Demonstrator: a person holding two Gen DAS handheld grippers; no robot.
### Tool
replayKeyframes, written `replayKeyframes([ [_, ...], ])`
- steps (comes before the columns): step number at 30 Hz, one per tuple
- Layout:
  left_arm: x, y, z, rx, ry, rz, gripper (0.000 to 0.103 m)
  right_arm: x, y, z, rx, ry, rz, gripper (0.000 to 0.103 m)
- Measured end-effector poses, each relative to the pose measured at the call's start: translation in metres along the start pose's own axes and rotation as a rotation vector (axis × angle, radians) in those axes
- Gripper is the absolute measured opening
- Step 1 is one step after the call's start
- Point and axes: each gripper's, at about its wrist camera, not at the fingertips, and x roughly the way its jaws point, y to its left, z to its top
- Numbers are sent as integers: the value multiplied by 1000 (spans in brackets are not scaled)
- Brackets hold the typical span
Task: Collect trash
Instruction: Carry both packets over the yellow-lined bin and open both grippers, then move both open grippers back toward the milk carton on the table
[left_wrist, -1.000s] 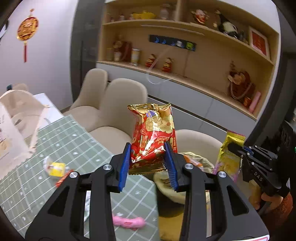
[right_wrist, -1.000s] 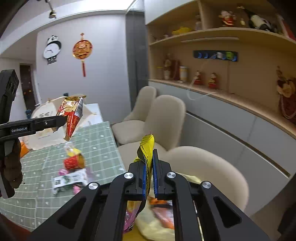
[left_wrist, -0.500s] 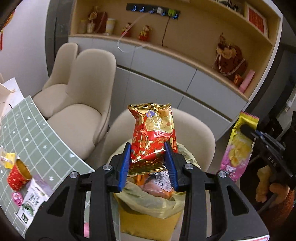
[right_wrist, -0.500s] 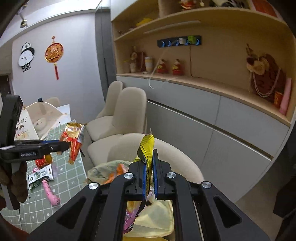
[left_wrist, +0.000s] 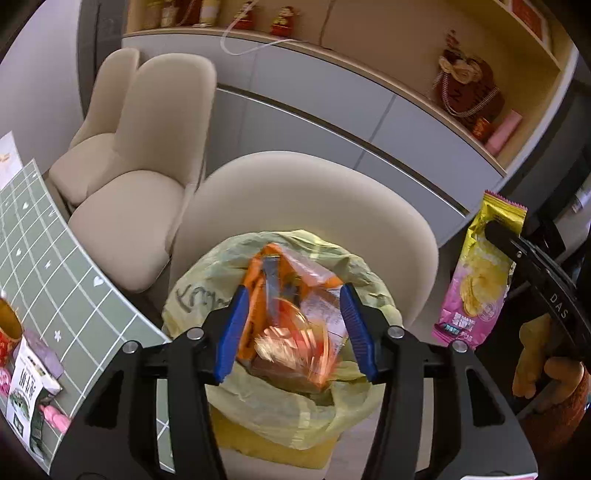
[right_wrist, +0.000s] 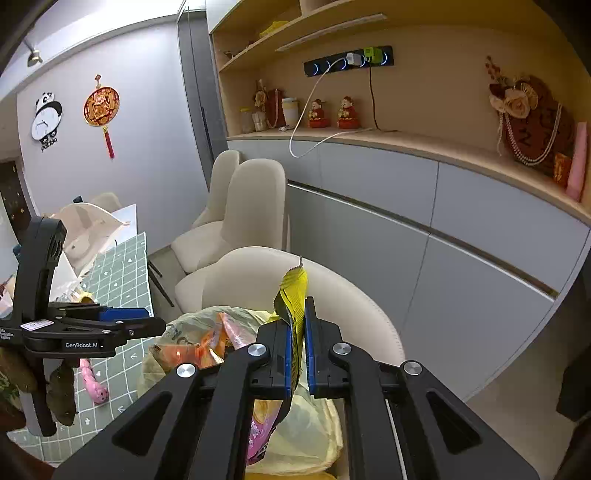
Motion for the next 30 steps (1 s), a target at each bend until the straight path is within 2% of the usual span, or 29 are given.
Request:
replayKeyframes([
  [8, -32, 55, -14, -149, -24, 86, 53, 41, 23, -5, 9, 42, 100, 8],
  [13, -60, 86, -31, -227, -39, 139, 53, 84, 59, -16, -77, 95, 147, 8],
  [16, -78, 104, -41, -261, -50, 172, 53, 112, 69, -34, -102, 193, 131, 8],
  [20, -99, 126, -55, -316, -75, 201, 53, 127, 71, -65, -110, 290, 99, 8],
  [23, -107, 139, -65, -356, -79, 211, 53, 136, 63, -83, -67, 352, 66, 8],
  [27, -113, 149, -78, -371, -63, 210, 53, 141, 60, -93, -63, 390, -1, 8],
  [30, -119, 154, -87, -369, -59, 205, 53, 138, 62, -93, -32, 381, -2, 9],
])
